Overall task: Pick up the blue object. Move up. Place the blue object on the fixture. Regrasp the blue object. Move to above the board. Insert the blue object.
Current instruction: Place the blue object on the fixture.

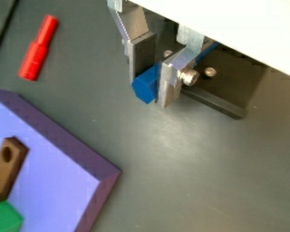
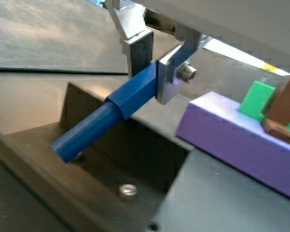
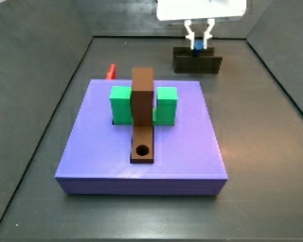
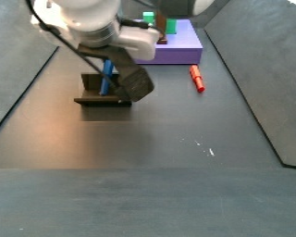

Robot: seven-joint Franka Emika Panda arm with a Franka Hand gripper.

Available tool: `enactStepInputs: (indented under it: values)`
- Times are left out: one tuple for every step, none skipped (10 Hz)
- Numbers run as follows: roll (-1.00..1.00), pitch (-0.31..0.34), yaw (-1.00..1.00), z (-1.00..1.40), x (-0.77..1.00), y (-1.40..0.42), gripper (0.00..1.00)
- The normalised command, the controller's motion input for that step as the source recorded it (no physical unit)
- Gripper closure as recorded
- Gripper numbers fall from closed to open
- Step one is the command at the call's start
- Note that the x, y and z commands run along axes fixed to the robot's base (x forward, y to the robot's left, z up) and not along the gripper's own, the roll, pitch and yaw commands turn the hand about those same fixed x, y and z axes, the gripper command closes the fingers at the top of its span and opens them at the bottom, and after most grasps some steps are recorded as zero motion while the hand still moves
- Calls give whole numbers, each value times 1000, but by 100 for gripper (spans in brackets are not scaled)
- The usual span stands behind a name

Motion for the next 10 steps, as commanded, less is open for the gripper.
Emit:
enactStepInputs:
  values:
    - [0, 0, 0, -183, 106, 69, 100]
    - [-157, 0, 131, -157, 140, 109, 100]
    - [-300, 0, 151, -129, 160, 129, 100]
    - [-331, 0, 257, -123, 163, 117, 100]
    - [-286, 0, 331, -134, 131, 109, 100]
    - [-229, 0, 291, -126, 134, 40, 100]
    - [-149, -14, 106, -120, 0, 0, 100]
    - [-109, -14, 6, -97, 0, 0, 100]
    - [-109, -9, 3, -83, 0, 0, 100]
    - [0, 0, 0, 0, 0, 0, 100]
